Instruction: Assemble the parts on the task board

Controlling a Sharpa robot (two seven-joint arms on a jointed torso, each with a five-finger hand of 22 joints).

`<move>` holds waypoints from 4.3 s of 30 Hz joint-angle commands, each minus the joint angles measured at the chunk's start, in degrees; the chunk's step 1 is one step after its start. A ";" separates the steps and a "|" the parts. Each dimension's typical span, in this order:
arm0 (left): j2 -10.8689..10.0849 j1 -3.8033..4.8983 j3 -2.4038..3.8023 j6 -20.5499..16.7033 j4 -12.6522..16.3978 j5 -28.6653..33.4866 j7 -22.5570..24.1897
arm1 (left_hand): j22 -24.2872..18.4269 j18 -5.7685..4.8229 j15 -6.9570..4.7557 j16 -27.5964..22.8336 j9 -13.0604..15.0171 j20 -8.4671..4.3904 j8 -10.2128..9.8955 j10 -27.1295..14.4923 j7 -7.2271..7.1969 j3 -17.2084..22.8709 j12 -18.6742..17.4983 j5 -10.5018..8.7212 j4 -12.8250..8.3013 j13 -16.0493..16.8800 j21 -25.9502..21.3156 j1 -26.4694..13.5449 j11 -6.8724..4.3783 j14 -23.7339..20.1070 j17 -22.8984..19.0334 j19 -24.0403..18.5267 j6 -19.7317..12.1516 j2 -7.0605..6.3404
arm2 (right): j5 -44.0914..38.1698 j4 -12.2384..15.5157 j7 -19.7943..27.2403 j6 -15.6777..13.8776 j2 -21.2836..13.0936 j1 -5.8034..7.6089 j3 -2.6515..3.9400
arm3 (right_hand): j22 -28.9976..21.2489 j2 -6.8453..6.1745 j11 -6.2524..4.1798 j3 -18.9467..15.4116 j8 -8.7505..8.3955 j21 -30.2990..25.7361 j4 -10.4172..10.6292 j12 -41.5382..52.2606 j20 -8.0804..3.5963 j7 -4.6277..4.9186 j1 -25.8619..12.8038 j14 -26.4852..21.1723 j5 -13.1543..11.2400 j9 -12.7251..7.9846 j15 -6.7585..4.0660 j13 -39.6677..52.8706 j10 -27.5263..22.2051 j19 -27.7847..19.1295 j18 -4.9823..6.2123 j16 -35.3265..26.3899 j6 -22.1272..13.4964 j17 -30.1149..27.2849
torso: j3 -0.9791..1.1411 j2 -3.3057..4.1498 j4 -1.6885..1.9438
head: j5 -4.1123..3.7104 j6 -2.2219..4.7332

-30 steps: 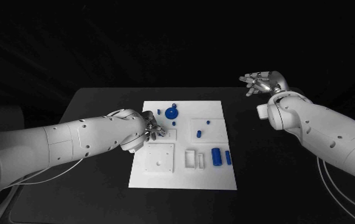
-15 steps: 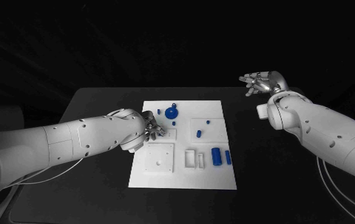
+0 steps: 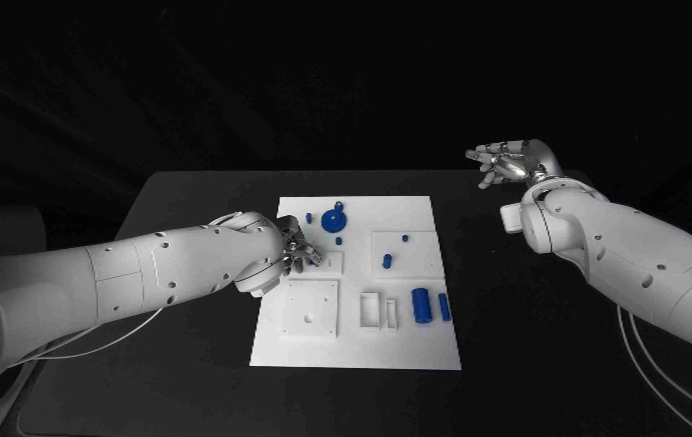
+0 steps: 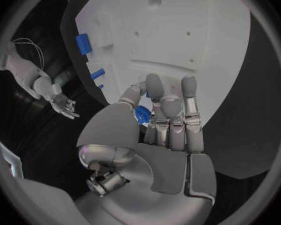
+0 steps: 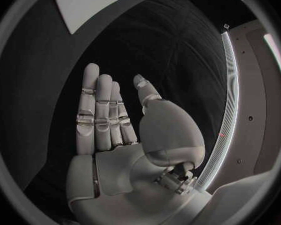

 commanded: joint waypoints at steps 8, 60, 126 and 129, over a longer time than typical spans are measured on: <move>0.56 -0.14 -0.08 2.63 -0.36 0.09 -0.01 | 1.19 -0.67 -0.02 1.35 15.08 0.42 0.62 2.11 -7.77 -0.03 1.08 -0.36 0.43 0.39 -0.07 0.26 -0.93 0.45 1.61 0.24 11.96 0.84 | -0.23 -0.17 -0.07 1.23 0.18 0.01 0.03 | -0.22 0.09 0.00 -0.20 -0.05 0.40 -0.02 0.37 0.08 -0.03 -0.29 -0.35 0.40 -0.02 0.04 -0.16 -0.28 -0.01 -0.47 0.21 -0.37 -0.13 | 0.05 -0.02 0.02 | -0.23 -0.18; 1.07 4.64 0.61 15.92 -1.98 5.96 -0.49 | 1.09 -1.71 0.29 0.09 18.42 -0.05 0.38 1.57 -6.38 -4.68 -3.50 -26.77 4.29 0.55 -2.47 4.01 0.06 -3.10 -4.82 -0.86 6.15 8.07 | -0.24 -1.94 -0.50 2.50 1.44 -0.05 0.02 | -0.54 0.21 -0.02 -0.02 -0.05 0.51 -0.04 0.42 0.06 -0.01 -0.37 -0.37 0.96 -0.02 0.04 -0.31 -0.31 0.01 -0.47 0.25 -0.41 -0.29 | 0.01 0.04 -0.01 | -0.53 -0.37; -4.87 8.32 4.50 6.03 -6.66 20.69 8.87 | -17.40 -0.94 5.88 -24.24 -31.18 5.02 -0.75 -5.36 -0.25 -12.43 -27.91 -30.55 10.35 -16.25 -19.19 9.02 5.48 -6.14 -21.05 -2.29 -1.81 -2.03 | -0.52 -1.80 0.03 4.03 0.39 -1.04 -0.01 | -0.68 0.56 -0.09 1.10 -0.07 0.71 -1.14 0.31 0.00 0.02 -0.05 -0.43 0.81 -0.03 -0.02 -0.48 -0.36 -0.07 -0.48 0.32 -0.35 -0.40 | -0.02 -0.03 0.08 | 0.54 1.56; -4.91 8.68 4.58 5.03 -8.25 21.08 9.68 | -19.72 -0.89 6.35 -26.13 -32.02 5.43 -0.68 -6.75 -0.02 -12.37 -28.79 -30.50 10.25 -16.72 -19.23 9.52 6.00 -6.54 -21.37 -2.90 -2.02 -2.11 | -0.51 -1.81 0.13 4.02 0.30 -1.10 -0.01 | -0.68 0.56 -0.09 1.10 -0.07 0.71 -1.14 0.31 0.00 0.02 -0.05 -0.43 0.81 -0.03 -0.02 -0.48 -0.36 -0.07 -0.48 0.32 -0.35 -0.40 | 0.00 0.00 0.07 | 0.74 1.63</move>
